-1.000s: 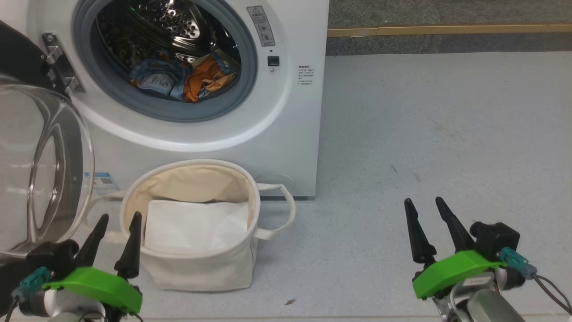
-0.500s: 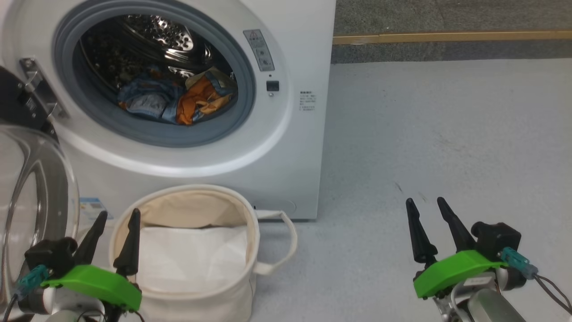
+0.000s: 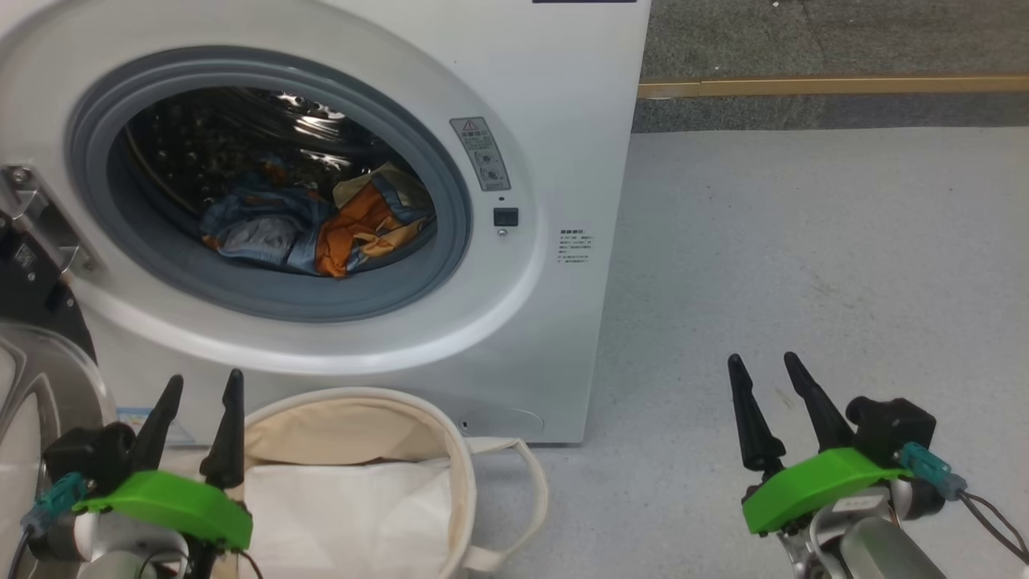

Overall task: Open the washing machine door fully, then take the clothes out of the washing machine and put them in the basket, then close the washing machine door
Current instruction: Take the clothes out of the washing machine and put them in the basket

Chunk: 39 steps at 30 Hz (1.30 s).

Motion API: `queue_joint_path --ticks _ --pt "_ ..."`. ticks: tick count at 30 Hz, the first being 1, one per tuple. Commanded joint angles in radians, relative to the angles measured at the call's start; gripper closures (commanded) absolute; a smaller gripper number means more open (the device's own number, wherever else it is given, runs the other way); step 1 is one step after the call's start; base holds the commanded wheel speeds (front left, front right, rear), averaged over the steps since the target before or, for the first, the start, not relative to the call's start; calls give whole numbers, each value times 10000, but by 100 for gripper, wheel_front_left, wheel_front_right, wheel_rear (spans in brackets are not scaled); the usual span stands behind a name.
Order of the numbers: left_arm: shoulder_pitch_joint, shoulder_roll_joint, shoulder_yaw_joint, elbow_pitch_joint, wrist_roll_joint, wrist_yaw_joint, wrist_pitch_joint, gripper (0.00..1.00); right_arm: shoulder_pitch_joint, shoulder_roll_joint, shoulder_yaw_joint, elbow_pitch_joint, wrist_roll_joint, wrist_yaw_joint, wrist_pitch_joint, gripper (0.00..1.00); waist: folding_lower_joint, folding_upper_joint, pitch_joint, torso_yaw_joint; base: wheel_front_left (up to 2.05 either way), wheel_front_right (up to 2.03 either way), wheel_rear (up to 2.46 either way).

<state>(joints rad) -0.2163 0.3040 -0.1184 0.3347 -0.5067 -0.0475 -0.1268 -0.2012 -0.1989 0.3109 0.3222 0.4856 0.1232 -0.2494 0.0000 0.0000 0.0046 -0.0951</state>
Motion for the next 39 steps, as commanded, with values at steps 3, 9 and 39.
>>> queue_joint_path --ticks 3,9,39 --pt "-626 224 368 -55 -56 28 -186 0 -324 -16 129 -356 25 75 -124 0 0 0 17 28 37 -37 0" --pt "-805 264 260 349 199 281 -314 0 -348 -7 121 -359 17 75 -124 0 0 0 28 30 2 -2 0" --pt "-5710 425 -1587 4119 2327 1181 902 0 -1136 -114 -64 -856 -196 75 -124 0 0 0 2201 -536 0 0 0"
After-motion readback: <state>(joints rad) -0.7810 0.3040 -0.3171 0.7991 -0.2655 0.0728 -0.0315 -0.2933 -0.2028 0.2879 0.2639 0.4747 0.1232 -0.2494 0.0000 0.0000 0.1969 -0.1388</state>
